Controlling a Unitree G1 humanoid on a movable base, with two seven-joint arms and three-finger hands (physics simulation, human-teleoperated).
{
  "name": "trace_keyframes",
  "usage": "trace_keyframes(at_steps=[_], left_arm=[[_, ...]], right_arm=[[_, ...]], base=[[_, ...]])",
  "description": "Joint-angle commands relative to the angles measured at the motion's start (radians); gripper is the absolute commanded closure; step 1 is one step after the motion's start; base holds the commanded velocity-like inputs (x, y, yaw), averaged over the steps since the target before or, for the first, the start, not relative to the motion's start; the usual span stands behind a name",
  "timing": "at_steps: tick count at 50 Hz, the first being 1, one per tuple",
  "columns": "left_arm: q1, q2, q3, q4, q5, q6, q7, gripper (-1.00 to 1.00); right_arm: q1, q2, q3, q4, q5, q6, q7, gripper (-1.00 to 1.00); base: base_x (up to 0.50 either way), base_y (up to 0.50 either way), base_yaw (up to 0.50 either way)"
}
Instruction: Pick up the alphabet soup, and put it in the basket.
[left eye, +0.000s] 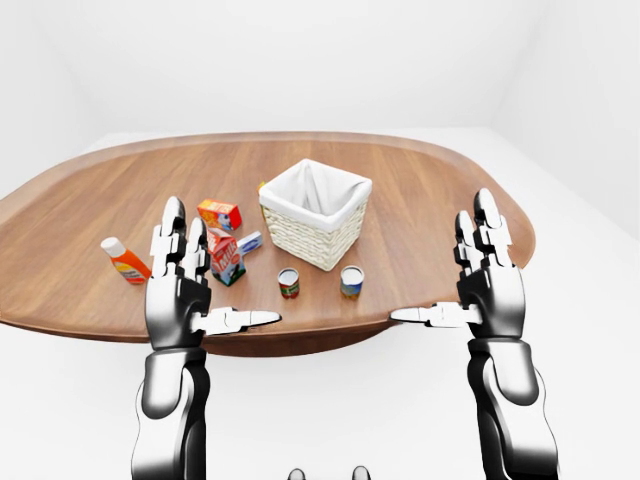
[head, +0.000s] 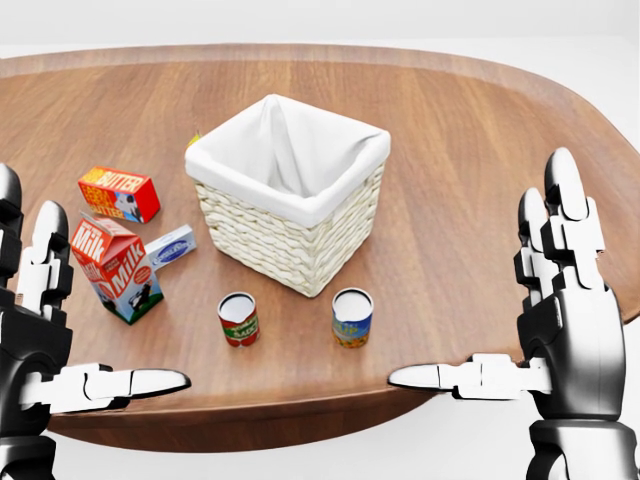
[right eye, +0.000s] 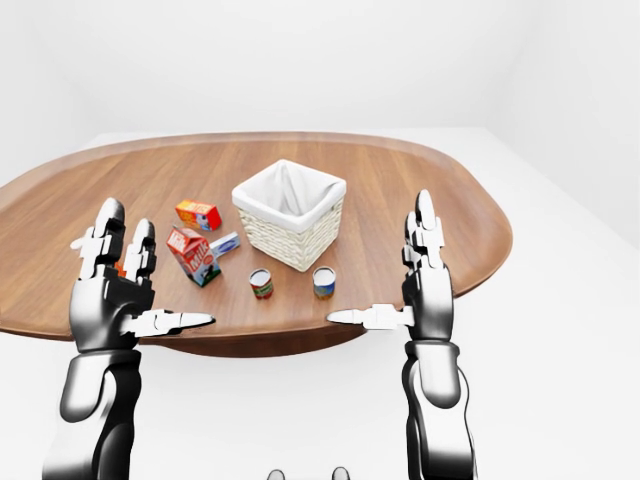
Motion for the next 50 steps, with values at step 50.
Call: trace_keyframes(at_steps=[50], left_arm=[[-0.001,0.001,0.0,0.015,0.0,0.0,0.004,-1.0]], right_arm=[[0.006,0.001,0.008,0.022,-0.018,0.0,0.004,-1.0]], base=[[0.3,0.0,0.0]])
